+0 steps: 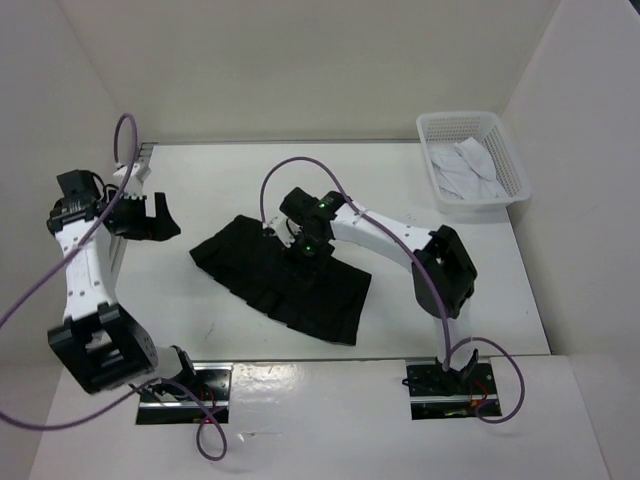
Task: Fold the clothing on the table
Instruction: Fold the skirt
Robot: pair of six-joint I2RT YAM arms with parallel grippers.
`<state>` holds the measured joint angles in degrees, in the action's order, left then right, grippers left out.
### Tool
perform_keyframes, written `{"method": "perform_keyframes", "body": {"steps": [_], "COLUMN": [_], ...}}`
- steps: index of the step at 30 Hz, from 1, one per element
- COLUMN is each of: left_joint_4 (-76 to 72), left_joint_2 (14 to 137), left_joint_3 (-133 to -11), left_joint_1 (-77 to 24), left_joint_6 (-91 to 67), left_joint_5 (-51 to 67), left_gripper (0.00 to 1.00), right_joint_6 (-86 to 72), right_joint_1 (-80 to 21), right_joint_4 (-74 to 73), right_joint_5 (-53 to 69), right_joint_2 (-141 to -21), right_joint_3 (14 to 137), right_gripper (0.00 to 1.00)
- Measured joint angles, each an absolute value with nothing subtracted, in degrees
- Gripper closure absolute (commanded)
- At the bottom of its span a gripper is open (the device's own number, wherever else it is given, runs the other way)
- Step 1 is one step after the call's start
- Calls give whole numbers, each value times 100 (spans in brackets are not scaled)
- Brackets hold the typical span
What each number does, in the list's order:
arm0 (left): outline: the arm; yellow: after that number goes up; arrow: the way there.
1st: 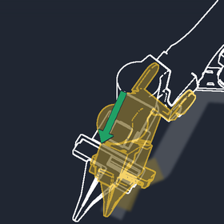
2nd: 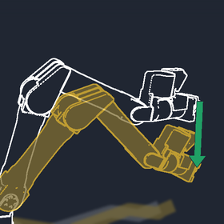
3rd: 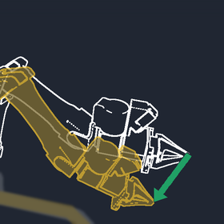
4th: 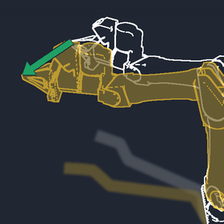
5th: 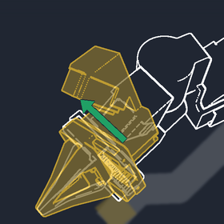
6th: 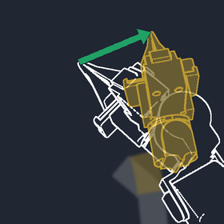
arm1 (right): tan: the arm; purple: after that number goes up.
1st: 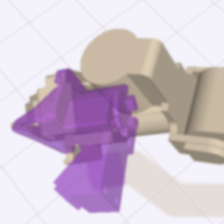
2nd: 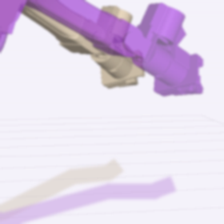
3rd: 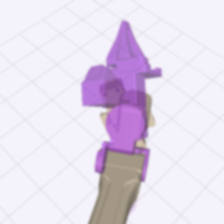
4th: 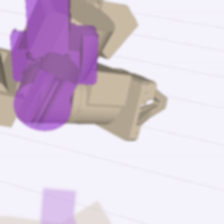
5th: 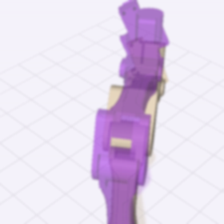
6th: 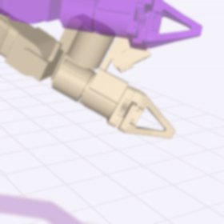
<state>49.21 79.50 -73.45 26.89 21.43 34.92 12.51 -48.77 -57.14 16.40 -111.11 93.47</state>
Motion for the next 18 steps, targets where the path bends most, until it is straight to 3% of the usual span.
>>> {"method": "perform_keyframes", "body": {"steps": [3, 9, 18], "left_joint_4": [4641, 4294, 4056], "left_joint_2": [7118, 6071, 5334], "left_joint_3": [-6914, -6241, -5627], "left_joint_1": [2799, 2779, 2917], "left_joint_6": [1710, 1111, 698], "left_joint_5": [3205, 2556, 1793], "left_gripper": [0, 0, 0], "right_joint_6": [770, -244, -1529], "right_joint_1": [-4877, -4877, -4877], "right_joint_4": [-5561, -5231, -4877], "right_joint_5": [1494, 1271, 1275], "right_joint_2": [-11504, -11959, -12009], "right_joint_3": [9797, 10481, 10127], "right_gripper": [3, 3, 1]}}
